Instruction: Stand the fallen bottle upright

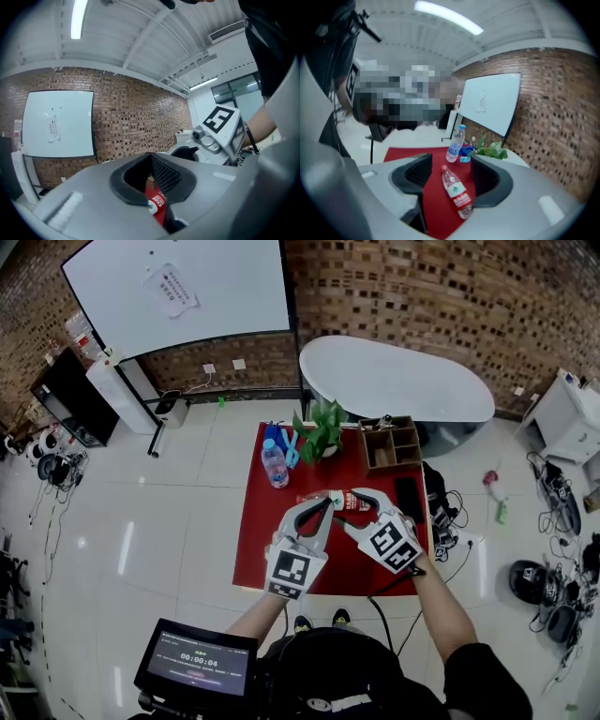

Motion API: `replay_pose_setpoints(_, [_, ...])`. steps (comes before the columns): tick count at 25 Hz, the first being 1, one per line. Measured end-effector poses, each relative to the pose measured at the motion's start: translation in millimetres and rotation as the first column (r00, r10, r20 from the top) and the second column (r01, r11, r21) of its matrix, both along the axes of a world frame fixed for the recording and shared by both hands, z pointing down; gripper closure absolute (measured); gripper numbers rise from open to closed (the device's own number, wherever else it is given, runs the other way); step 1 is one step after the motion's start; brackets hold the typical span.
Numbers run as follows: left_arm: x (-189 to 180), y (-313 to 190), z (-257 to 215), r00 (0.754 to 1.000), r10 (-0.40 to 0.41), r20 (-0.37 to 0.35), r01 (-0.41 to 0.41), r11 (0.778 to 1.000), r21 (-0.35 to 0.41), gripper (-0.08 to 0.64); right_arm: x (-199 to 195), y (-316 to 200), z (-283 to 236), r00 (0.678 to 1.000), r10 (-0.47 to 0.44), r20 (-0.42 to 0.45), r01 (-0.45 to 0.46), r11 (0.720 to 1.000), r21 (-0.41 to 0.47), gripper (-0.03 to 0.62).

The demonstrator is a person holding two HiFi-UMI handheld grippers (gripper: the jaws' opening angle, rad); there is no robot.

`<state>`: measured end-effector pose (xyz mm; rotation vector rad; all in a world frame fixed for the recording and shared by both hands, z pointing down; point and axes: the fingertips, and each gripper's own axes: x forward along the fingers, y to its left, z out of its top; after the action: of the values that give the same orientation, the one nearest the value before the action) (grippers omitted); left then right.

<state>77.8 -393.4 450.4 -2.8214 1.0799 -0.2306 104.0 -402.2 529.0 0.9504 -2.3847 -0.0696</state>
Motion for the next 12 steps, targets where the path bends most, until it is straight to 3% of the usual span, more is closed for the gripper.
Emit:
replay_pose_setpoints(2, [-3.3, -2.4, 4.0, 1.0, -0.013, 0.006, 0.013, 1.0, -0.006, 0.558, -5.6, -27.9, 28.8, 0.971, -0.114, -0.21, 0.106, 0.993, -0.048, 0.335])
replay_pose_setpoints(4, [-10.6, -3.6, 7.2, 0.999, -0.039, 0.01, 0.039, 0.999, -0.018, 0.558, -16.9, -52.1, 66.3, 0.9, -0.227, -0.371, 0.187, 0.972, -0.141, 0.334])
replay_pose_setpoints(6, [-21.3, -5.2, 10.0, 0.997, -0.075, 0.012, 0.075, 0.997, -0.03, 0.558, -32.4, -69.8, 109.1, 0.806, -0.334, -0.489, 0.245, 0.94, -0.238, 0.334])
replay_pose_setpoints(9, [-36.7, -7.4, 17.3, 0.991, -0.131, 0.014, 0.131, 0.99, -0.041, 0.558, -42.9, -81.1, 174.9, 0.635, -0.453, -0.625, 0.28, 0.89, -0.361, 0.334])
replay_pose_setpoints(11, [-48.1, -7.1, 21.9, 0.986, -0.164, 0.02, 0.165, 0.985, -0.047, 0.558, -42.8, -81.8, 208.2, 0.54, -0.483, -0.689, 0.267, 0.875, -0.404, 0.334])
replay_pose_setpoints(12, [-55.0, -6.3, 21.7, 0.983, -0.18, 0.02, 0.181, 0.982, -0.047, 0.558, -44.4, -81.6, 216.9, 0.507, -0.485, -0.713, 0.262, 0.874, -0.408, 0.333])
